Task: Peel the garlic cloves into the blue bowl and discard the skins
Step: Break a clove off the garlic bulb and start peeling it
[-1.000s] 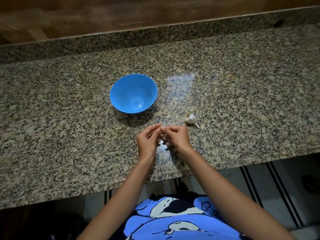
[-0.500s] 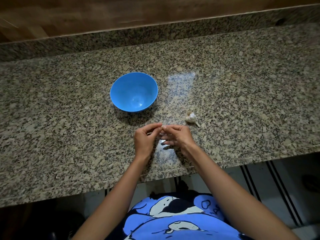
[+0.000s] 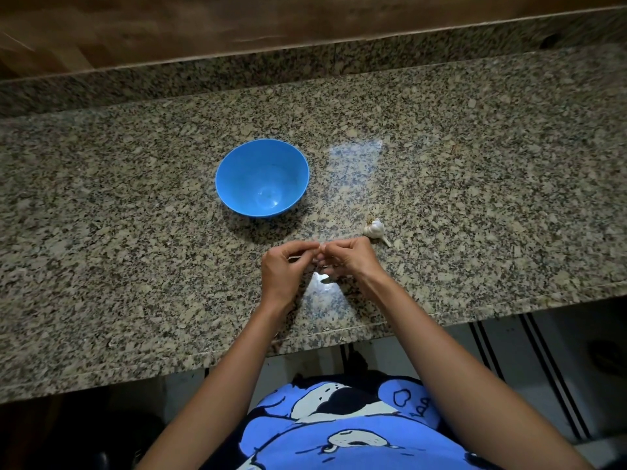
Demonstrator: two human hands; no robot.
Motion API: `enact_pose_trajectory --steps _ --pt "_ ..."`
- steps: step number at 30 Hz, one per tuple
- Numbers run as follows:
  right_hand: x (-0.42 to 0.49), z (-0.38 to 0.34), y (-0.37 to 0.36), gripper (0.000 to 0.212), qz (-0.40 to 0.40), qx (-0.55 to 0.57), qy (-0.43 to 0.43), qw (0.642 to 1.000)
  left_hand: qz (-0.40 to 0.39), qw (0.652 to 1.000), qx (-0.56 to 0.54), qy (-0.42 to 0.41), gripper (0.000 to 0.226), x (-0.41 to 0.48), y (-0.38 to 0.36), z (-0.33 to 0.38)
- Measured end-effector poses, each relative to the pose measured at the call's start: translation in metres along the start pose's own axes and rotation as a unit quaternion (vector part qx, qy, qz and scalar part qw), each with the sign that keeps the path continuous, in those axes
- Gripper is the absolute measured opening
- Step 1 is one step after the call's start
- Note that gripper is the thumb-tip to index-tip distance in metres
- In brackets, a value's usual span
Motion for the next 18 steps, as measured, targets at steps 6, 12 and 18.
enact_pose_trajectory --steps 6,12,18 --pt "0.004 -0.002 0.004 0.009 0.074 -0.065 0.053 0.994 0.024 0.999 0.038 -0.016 0.022 -0.005 0.000 0.000" --pt "0.000 -0.012 0.001 0.011 0.055 -0.046 0.090 0.993 0.031 0.983 -0.140 0.115 0.018 -0.002 -0.001 -0.020" --pt "0.001 -0.011 -0.004 0.011 0.044 -0.031 0.085 0.995 0.037 0.950 -0.258 0.171 0.021 -0.002 -0.004 -0.028"
Point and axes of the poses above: each hand's wrist, its own x-axis towards the middle knuckle, its own y-axis out of the back of the hand, z = x × y, the point moved 10 cm from there along x, towards the middle knuckle, and after that the axes turned 11 degrees about -x, right-handed, at the moved point
